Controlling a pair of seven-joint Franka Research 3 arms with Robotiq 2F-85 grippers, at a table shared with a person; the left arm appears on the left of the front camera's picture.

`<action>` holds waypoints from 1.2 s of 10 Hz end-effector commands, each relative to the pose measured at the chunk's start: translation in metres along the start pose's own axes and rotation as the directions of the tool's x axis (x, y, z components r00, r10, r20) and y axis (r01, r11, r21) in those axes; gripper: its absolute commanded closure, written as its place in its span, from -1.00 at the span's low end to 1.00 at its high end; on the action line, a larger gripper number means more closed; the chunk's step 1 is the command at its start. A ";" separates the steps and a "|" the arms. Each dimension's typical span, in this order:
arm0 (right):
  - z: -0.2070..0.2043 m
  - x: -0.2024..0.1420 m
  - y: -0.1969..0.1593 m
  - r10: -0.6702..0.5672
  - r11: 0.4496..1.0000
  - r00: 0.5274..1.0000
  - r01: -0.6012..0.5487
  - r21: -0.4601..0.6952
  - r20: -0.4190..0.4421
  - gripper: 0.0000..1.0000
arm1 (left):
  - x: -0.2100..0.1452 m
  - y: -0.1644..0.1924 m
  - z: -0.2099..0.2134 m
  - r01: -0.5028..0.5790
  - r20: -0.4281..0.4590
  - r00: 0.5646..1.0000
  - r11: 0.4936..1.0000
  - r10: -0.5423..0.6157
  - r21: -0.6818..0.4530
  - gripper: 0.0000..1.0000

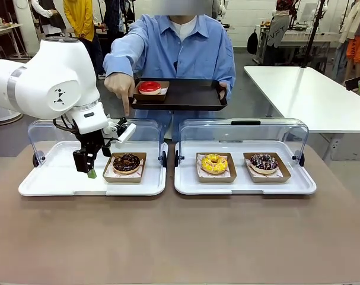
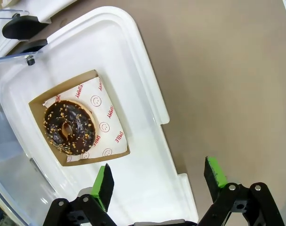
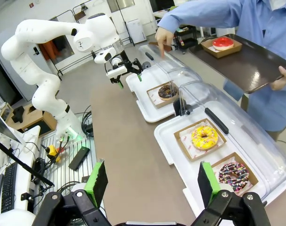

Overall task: Provide the desired donut to the person.
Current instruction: Pick up and lift the Paper togo box containing the Donut pointed at by the person.

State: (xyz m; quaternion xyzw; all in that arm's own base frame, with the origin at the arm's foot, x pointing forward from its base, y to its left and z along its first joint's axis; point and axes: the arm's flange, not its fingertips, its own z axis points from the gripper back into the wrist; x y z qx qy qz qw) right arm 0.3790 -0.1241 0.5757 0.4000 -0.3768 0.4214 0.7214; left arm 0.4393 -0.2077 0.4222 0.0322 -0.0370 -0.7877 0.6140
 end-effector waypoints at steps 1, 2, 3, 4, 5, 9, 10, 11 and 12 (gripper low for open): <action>-0.001 0.000 0.000 0.000 1.000 1.000 0.000 0.005 0.006 -1.00 | 0.002 -0.002 0.005 -0.013 -0.014 1.000 1.000 0.013 -0.004 -1.00; -0.001 0.000 0.000 0.000 1.000 1.000 0.000 0.005 0.006 -1.00 | 0.002 -0.002 0.005 -0.013 -0.014 1.000 1.000 0.013 -0.004 -1.00; -0.001 0.000 0.000 0.000 1.000 1.000 0.000 0.005 0.006 -1.00 | 0.002 -0.002 0.005 -0.013 -0.014 1.000 1.000 0.013 -0.004 -1.00; -0.001 0.000 0.000 0.000 1.000 1.000 0.000 0.005 0.006 -1.00 | 0.002 -0.002 0.005 -0.013 -0.014 1.000 1.000 0.013 -0.004 -1.00; -0.001 0.000 0.000 0.000 1.000 1.000 0.000 0.005 0.006 -1.00 | 0.002 -0.002 0.005 -0.013 -0.014 1.000 1.000 0.013 -0.004 -1.00; -0.001 0.000 0.000 0.000 1.000 1.000 0.000 0.005 0.006 -1.00 | -0.001 -0.003 -0.018 -0.025 0.019 1.000 1.000 0.025 -0.017 -1.00; -0.001 0.000 0.000 0.000 1.000 1.000 0.000 0.005 0.006 -1.00 | -0.001 0.003 -0.025 -0.023 0.012 1.000 0.999 0.023 -0.026 -1.00; -0.001 0.000 0.000 0.000 1.000 1.000 0.000 0.005 0.006 -1.00 | -0.002 0.011 -0.031 -0.019 0.000 1.000 0.999 0.019 -0.027 -1.00; -0.001 0.000 0.000 0.000 1.000 1.000 0.000 0.005 0.006 -1.00 | -0.001 0.011 -0.040 -0.042 -0.007 0.999 0.999 0.042 -0.025 -1.00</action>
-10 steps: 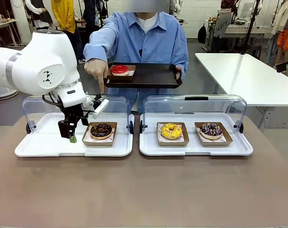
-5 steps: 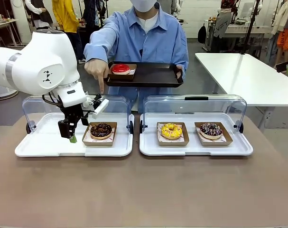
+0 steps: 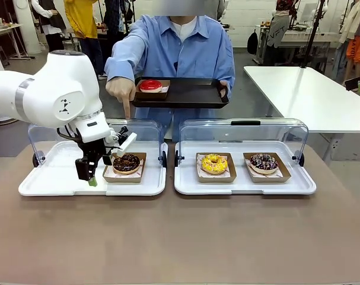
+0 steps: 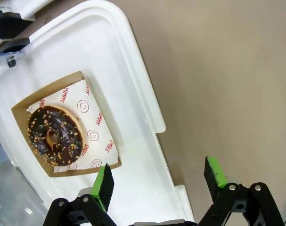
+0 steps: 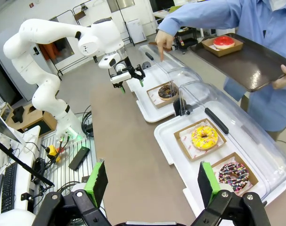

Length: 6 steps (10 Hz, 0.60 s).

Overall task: Provide the desired donut to the person.
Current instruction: Pick up and lift the Paper togo box containing the Donut pointed at by the person.

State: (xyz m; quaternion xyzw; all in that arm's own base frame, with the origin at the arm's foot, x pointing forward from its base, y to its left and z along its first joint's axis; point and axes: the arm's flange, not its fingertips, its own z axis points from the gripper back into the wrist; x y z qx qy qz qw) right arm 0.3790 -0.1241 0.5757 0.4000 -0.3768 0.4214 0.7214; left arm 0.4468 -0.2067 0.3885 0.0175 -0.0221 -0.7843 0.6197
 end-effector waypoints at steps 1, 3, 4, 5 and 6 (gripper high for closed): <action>-0.001 0.000 0.000 0.000 1.000 1.000 0.000 0.005 0.006 -1.00 | 0.003 0.008 -0.014 -0.051 -0.001 0.999 0.999 0.051 0.002 -1.00; -0.001 0.000 0.000 0.000 1.000 1.000 0.000 0.005 0.006 -1.00 | 0.000 0.020 -0.022 -0.091 -0.014 0.996 0.996 0.090 -0.014 -1.00; -0.001 0.000 0.000 0.000 1.000 1.000 0.000 0.005 0.006 -1.00 | -0.001 0.023 -0.026 -0.112 -0.019 0.994 0.994 0.112 -0.010 -1.00; -0.001 0.000 0.000 0.000 1.000 1.000 0.000 0.005 0.006 -1.00 | -0.004 0.026 -0.031 -0.132 -0.027 0.991 0.991 0.132 -0.008 -1.00; -0.001 0.000 0.000 0.000 1.000 1.000 0.000 0.005 0.006 -1.00 | -0.007 0.033 -0.035 -0.144 -0.037 0.989 0.990 0.143 -0.011 -1.00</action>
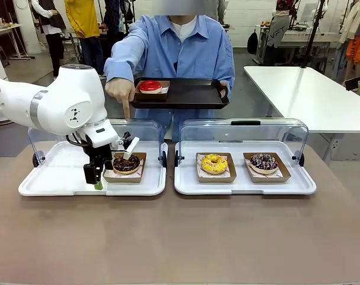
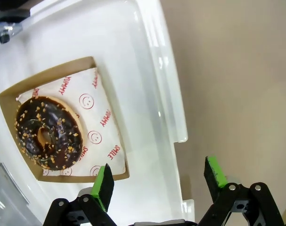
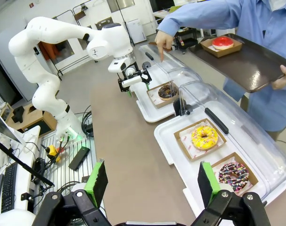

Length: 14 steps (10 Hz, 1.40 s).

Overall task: Provide the desired donut to the person.
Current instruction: Pick up and lift the Paper togo box containing the Donut pointed at by the person.

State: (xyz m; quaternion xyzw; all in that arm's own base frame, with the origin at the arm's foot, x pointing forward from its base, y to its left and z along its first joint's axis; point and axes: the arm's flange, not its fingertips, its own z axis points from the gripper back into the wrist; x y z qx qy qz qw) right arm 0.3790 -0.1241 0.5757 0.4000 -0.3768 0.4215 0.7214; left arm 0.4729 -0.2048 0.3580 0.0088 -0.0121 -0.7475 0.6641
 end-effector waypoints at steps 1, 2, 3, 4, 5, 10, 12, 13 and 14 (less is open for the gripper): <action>-0.001 0.000 0.000 0.000 1.000 1.000 0.000 0.005 0.006 -1.00 | -0.002 0.018 -0.005 -0.045 -0.033 0.998 0.999 0.046 0.010 -1.00; -0.001 0.000 0.000 0.000 1.000 1.000 0.000 0.005 0.006 -1.00 | -0.005 0.019 -0.009 -0.063 -0.034 0.997 0.998 0.064 0.013 -1.00; -0.001 0.000 0.000 0.000 1.000 1.000 0.000 0.005 0.006 -1.00 | -0.007 0.021 -0.011 -0.070 -0.033 0.997 0.997 0.071 0.017 -1.00; -0.001 0.000 0.000 0.000 1.000 1.000 0.000 0.005 0.006 -1.00 | -0.007 0.026 -0.012 -0.069 -0.031 0.997 0.997 0.069 0.018 -1.00; -0.001 0.000 0.000 0.000 1.000 1.000 0.000 0.005 0.006 -1.00 | -0.008 0.030 -0.012 -0.066 -0.030 0.997 0.998 0.067 0.019 -1.00; -0.001 0.000 0.000 0.000 1.000 1.000 0.000 0.005 0.006 -1.00 | -0.008 0.031 -0.021 -0.071 -0.018 0.997 0.997 0.071 0.024 -1.00; -0.001 0.000 0.000 0.000 1.000 1.000 0.000 0.005 0.006 -1.00 | -0.007 0.036 -0.023 -0.066 -0.015 0.998 0.998 0.067 0.019 -1.00; -0.001 0.000 0.000 0.000 1.000 1.000 0.000 0.005 0.006 -1.00 | -0.007 0.036 -0.025 -0.070 -0.016 0.997 0.997 0.071 0.015 -1.00; -0.001 0.000 0.000 0.000 1.000 1.000 0.000 0.005 0.006 -1.00 | -0.007 0.035 -0.028 -0.076 -0.012 0.997 0.997 0.076 0.012 -1.00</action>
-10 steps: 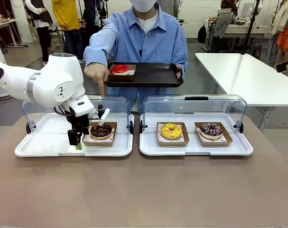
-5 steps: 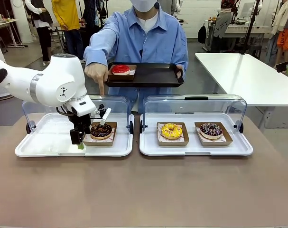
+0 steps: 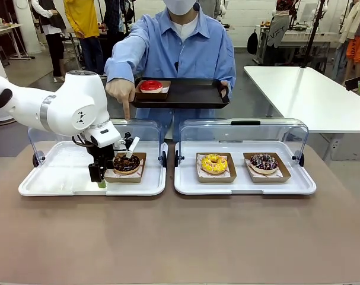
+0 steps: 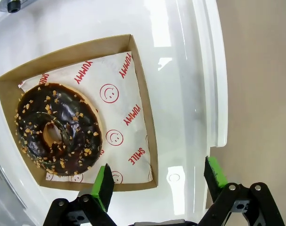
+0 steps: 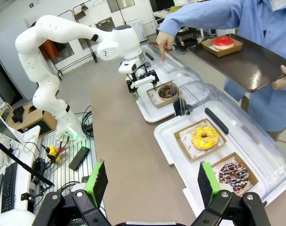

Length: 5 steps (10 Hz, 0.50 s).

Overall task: Provide the desired donut to the person.
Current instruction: Pick up and lift the Paper togo box containing the Donut pointed at by the person.

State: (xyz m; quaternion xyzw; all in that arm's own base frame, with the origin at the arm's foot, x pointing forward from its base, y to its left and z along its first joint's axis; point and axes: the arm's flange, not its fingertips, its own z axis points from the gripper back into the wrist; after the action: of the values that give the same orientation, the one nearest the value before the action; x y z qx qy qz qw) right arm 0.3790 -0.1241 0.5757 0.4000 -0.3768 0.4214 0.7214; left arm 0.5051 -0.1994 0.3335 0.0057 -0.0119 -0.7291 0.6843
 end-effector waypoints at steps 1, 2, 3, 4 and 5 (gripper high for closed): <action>-0.001 0.000 0.000 0.000 1.000 1.000 0.000 0.005 0.006 -1.00 | 0.003 0.006 -0.004 -0.019 -0.012 1.000 1.000 0.019 0.013 -1.00; -0.001 0.000 0.000 0.000 1.000 1.000 0.000 0.005 0.006 -1.00 | 0.004 0.008 -0.005 -0.014 -0.012 1.000 1.000 0.014 0.007 -1.00; -0.001 0.000 0.000 0.000 1.000 1.000 0.000 0.005 0.006 -1.00 | 0.004 0.007 -0.006 -0.015 -0.012 1.000 1.000 0.015 0.007 -1.00; -0.001 0.000 0.000 0.000 1.000 1.000 0.000 0.005 0.006 -1.00 | 0.004 0.007 -0.007 -0.018 -0.009 1.000 1.000 0.018 0.009 -1.00; -0.001 0.000 0.000 0.000 1.000 1.000 0.000 0.005 0.006 -1.00 | 0.004 0.008 -0.007 -0.009 -0.005 1.000 1.000 0.010 0.017 -0.09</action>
State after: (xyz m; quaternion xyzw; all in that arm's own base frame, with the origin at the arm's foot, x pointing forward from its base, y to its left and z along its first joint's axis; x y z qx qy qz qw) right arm 0.3790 -0.1241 0.5757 0.4000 -0.3768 0.4214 0.7214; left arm 0.5082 -0.2016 0.3275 0.0029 -0.0111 -0.7295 0.6839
